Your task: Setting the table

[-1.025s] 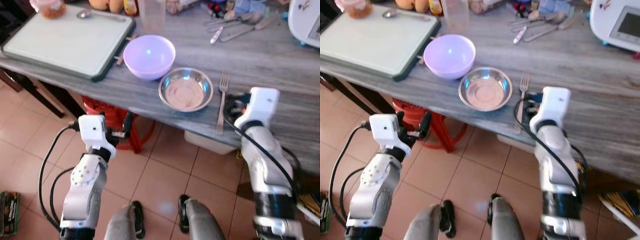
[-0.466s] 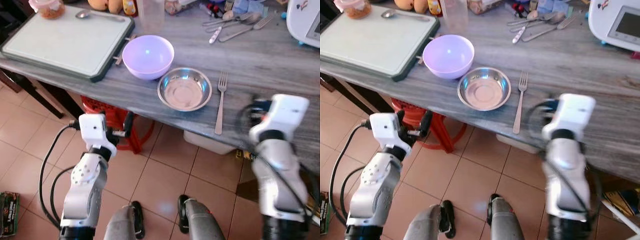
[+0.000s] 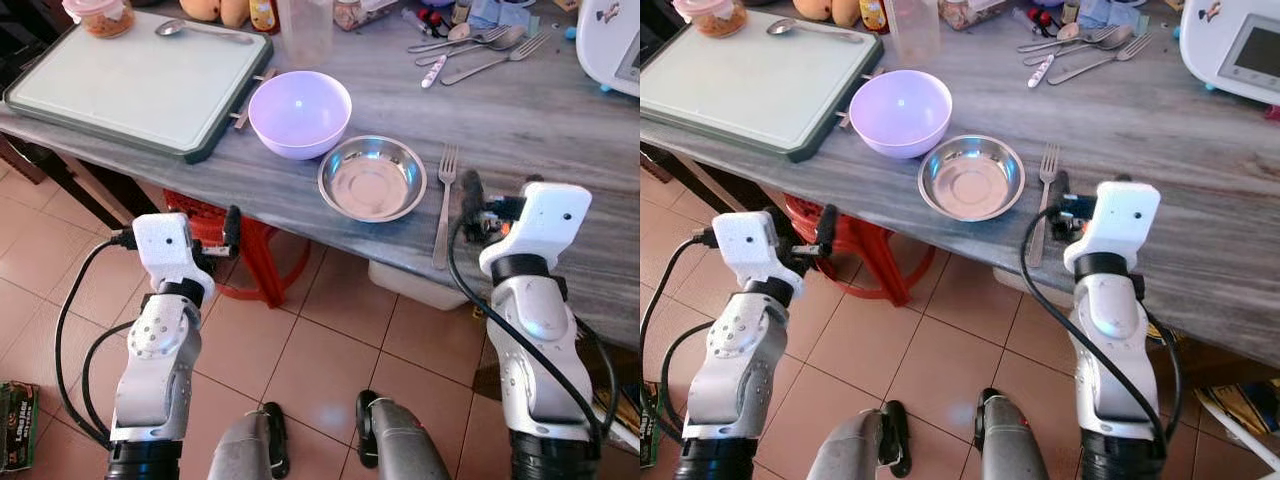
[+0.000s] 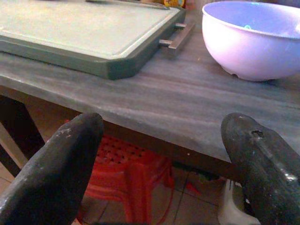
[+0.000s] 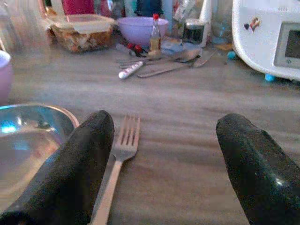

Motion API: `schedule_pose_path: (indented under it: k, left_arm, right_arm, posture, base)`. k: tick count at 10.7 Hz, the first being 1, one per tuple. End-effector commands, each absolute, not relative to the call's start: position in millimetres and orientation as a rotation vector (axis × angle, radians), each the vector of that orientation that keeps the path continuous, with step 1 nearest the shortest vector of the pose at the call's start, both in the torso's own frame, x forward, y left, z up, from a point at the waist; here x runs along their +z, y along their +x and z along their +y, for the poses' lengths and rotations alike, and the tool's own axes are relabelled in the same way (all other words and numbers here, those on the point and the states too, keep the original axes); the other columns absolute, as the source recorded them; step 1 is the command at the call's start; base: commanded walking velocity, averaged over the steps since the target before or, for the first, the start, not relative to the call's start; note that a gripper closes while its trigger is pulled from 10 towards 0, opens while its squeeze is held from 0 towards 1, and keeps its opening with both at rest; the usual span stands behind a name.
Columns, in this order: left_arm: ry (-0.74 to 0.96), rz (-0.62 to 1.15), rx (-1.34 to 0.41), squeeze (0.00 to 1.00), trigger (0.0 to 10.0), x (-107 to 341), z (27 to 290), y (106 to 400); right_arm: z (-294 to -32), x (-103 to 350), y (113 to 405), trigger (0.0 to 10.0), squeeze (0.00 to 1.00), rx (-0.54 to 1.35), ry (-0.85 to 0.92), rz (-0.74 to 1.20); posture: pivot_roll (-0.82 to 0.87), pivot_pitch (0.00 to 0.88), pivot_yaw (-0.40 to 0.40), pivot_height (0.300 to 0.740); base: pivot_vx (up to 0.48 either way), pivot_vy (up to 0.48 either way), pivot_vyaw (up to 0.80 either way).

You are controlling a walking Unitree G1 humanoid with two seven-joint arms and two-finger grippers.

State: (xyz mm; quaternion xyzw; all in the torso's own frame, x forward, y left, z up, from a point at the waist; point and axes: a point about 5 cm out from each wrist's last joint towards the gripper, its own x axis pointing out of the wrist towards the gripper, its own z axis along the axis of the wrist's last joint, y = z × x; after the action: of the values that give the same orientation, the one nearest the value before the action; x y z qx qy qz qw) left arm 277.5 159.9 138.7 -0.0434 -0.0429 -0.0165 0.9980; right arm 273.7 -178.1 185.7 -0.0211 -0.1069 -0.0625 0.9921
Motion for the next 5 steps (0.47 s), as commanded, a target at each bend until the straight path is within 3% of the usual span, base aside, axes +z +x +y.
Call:
schedule_pose_path:
  k: [1, 3, 4, 5]
  left_arm:
    - [-0.079, -0.074, -0.019, 0.00, 10.0, 137.4, 163.4, 276.0]
    - [-0.079, -0.055, -0.024, 0.00, 10.0, 131.9, 163.9, 275.1]
    - [-0.078, -0.049, -0.020, 0.00, 10.0, 130.4, 164.0, 276.0]
    - [-0.080, -0.043, -0.014, 0.00, 10.0, 128.8, 164.2, 276.0]
  right_arm:
    - [-177.5, 182.7, 273.8, 10.0, 0.99, -0.124, -0.042, -0.207]
    - [-179.6, 177.3, 273.9, 10.0, 1.00, -0.132, -0.028, -0.194]
    - [-178.6, 176.7, 275.2, 10.0, 0.69, -0.129, -0.040, -0.196]
    - [-178.6, 175.8, 275.9, 10.0, 0.00, -0.130, -0.041, -0.196]
  posture:
    - [-0.04, 0.200, 0.061, 0.740]
    - [-0.04, 0.179, 0.057, 0.740]
    - [-0.04, 0.171, 0.059, 0.740]
    - [-0.04, 0.165, 0.061, 0.740]
  base:
    - [0.000, 0.000, 0.00]
    - [-0.289, 0.000, 0.00]
    - [-0.289, 0.000, 0.00]
    - [-0.289, 0.000, 0.00]
